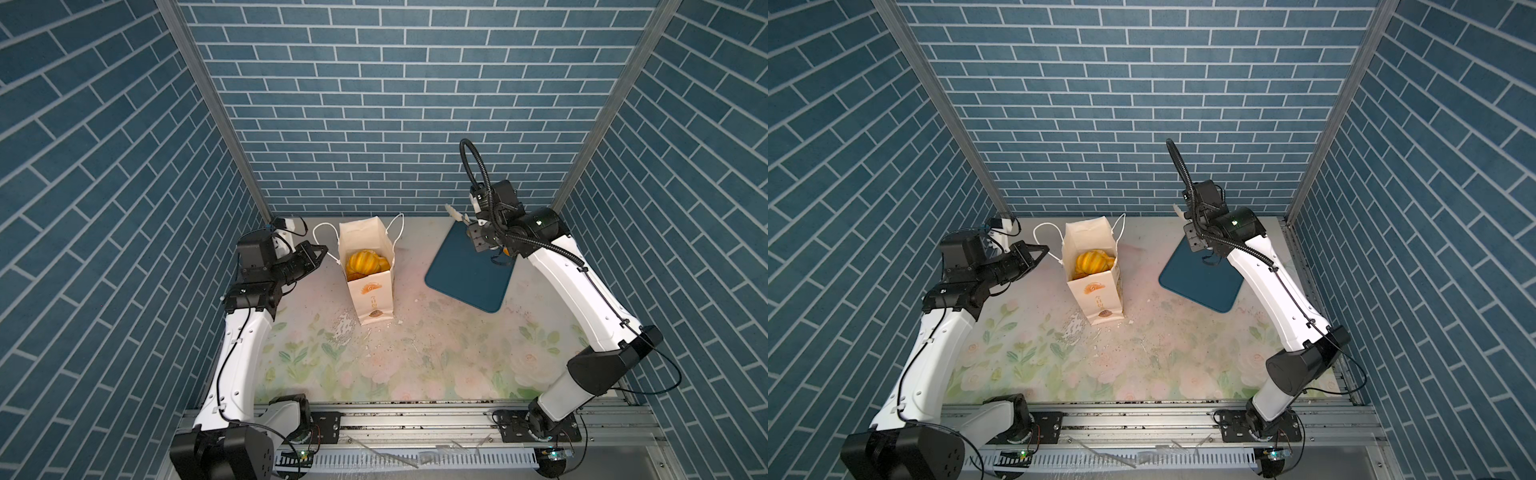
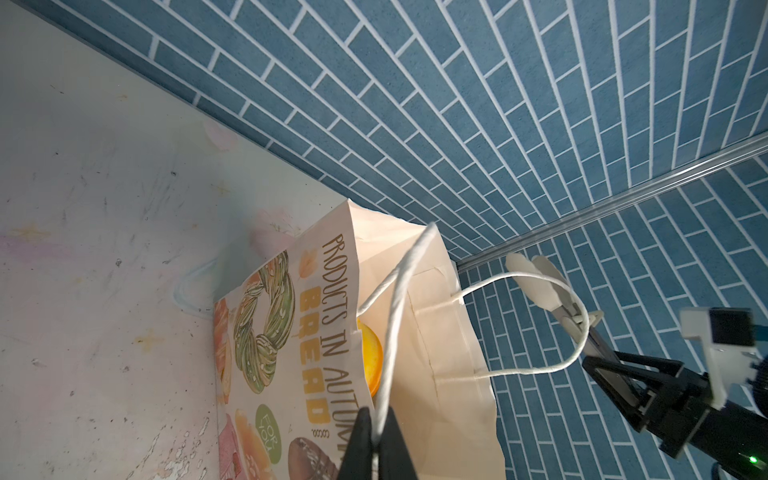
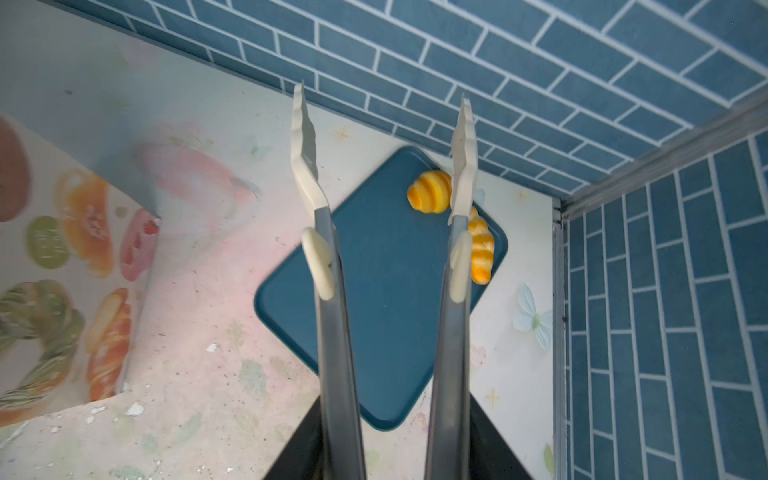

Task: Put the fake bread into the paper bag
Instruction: 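Move the empty tongs back over the tray toward the long croissant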

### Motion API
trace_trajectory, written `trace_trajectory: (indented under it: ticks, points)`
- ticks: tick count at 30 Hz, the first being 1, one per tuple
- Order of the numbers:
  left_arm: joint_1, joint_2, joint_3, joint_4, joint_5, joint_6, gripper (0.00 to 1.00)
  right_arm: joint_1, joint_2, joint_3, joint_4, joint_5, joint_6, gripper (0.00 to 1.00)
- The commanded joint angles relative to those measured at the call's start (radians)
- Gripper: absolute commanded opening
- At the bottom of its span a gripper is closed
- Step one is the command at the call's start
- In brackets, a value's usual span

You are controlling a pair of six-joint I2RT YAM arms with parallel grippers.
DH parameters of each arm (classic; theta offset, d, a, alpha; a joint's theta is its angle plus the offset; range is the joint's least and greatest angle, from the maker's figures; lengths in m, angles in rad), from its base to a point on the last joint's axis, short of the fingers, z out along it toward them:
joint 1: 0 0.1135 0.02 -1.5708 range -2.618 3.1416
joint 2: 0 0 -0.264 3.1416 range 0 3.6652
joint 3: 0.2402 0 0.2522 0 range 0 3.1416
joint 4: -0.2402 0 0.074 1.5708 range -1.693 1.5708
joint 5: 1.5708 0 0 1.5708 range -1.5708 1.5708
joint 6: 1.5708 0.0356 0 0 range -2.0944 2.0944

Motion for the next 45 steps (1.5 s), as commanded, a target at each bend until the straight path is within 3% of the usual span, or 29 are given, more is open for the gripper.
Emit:
trace_trajectory:
  ticks: [1, 9, 20, 38, 45]
  points:
    - [0.002, 0.008, 0.028, 0.008, 0.000, 0.003, 0.08, -0.070, -0.054, -0.063, 0.065, -0.024, 0.071, 0.47]
    - [0.002, 0.003, 0.027, 0.000, 0.000, 0.006, 0.08, -0.248, -0.028, -0.243, 0.161, -0.090, 0.073, 0.47]
    - [0.002, -0.005, 0.028, -0.004, -0.006, 0.006, 0.08, -0.389, 0.088, -0.287, 0.241, -0.132, 0.029, 0.47]
    - [0.002, -0.019, 0.028, -0.014, -0.008, 0.009, 0.08, -0.475, 0.274, -0.307, 0.338, -0.213, -0.019, 0.47]
    - [0.002, -0.017, 0.030, -0.010, -0.007, 0.010, 0.08, -0.476, 0.274, -0.336, 0.350, -0.261, -0.036, 0.44]
